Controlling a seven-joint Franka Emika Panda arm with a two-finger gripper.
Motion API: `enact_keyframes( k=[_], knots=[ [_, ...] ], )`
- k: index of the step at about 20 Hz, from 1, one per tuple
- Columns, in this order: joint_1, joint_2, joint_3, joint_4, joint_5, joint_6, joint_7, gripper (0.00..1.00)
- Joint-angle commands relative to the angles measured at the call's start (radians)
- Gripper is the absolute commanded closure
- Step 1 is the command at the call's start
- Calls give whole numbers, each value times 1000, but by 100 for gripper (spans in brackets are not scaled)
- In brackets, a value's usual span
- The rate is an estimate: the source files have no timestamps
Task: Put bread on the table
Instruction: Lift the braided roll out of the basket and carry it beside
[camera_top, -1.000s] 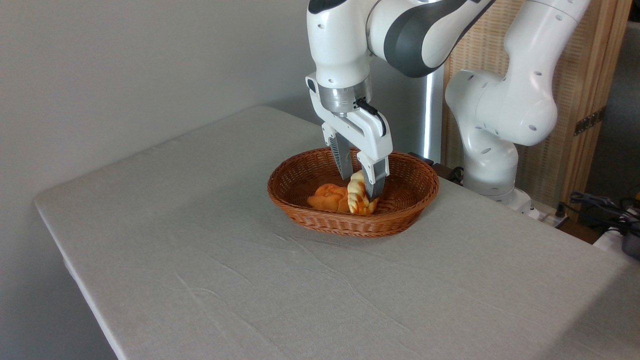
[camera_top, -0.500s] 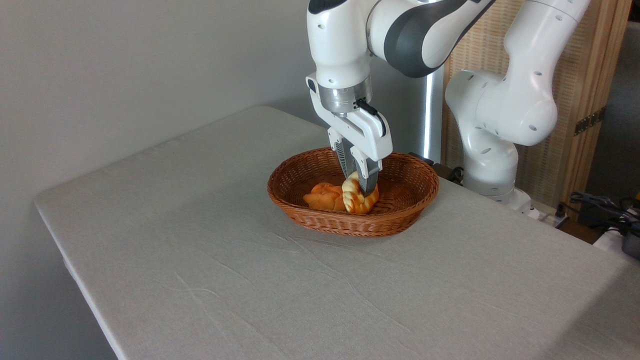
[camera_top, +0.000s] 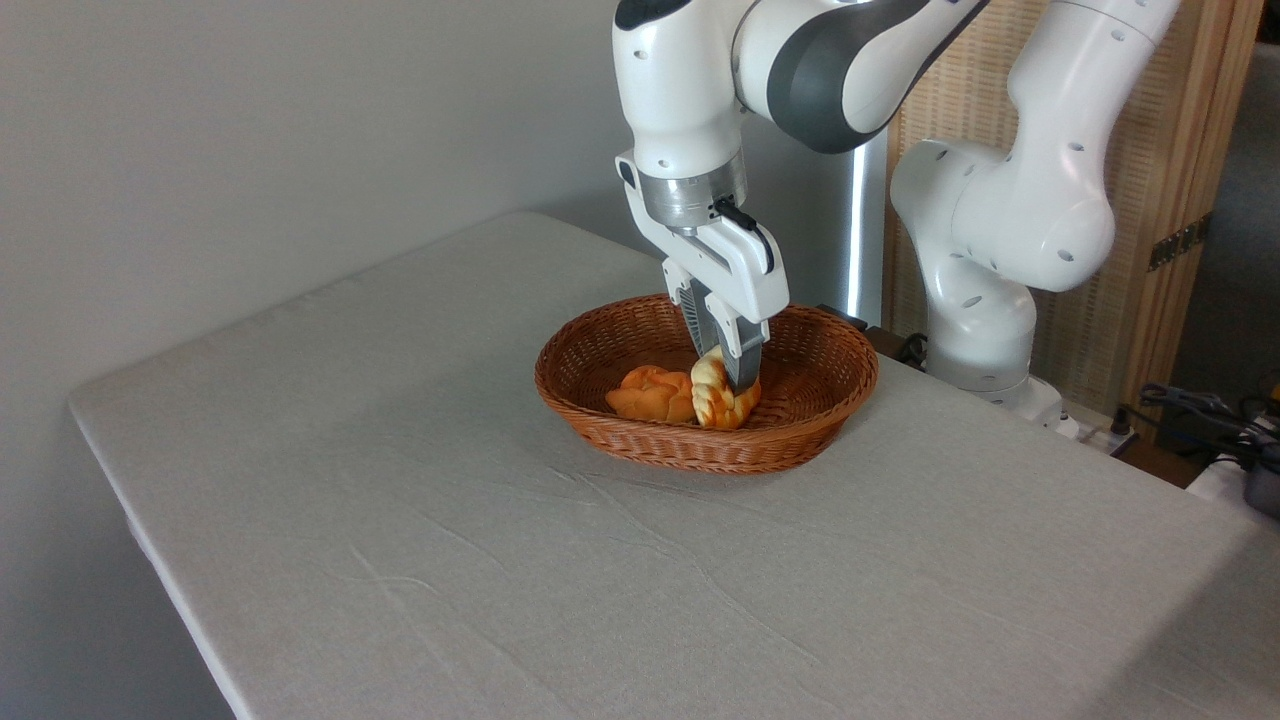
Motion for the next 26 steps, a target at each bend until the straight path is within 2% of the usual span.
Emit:
enact_keyframes(
  k=[1, 7, 11, 16, 19, 21, 23, 25, 26],
  knots=[
    [-14, -2, 20, 0, 15, -23, 17, 94],
    [-7, 12, 10, 46, 15, -94, 26, 94],
    [-7, 26, 14, 165, 36, -183, 57, 94],
    [4, 127, 20, 360, 75, -253, 112, 94],
    [2, 216, 20, 475, 173, -250, 117, 93],
    [2, 262, 20, 500, 229, -221, 118, 92],
    [1, 320, 17, 509, 283, -168, 115, 89],
    [1, 394, 20, 509, 369, -76, 112, 86],
    [2, 414, 21, 511, 392, -48, 112, 85]
  ],
)
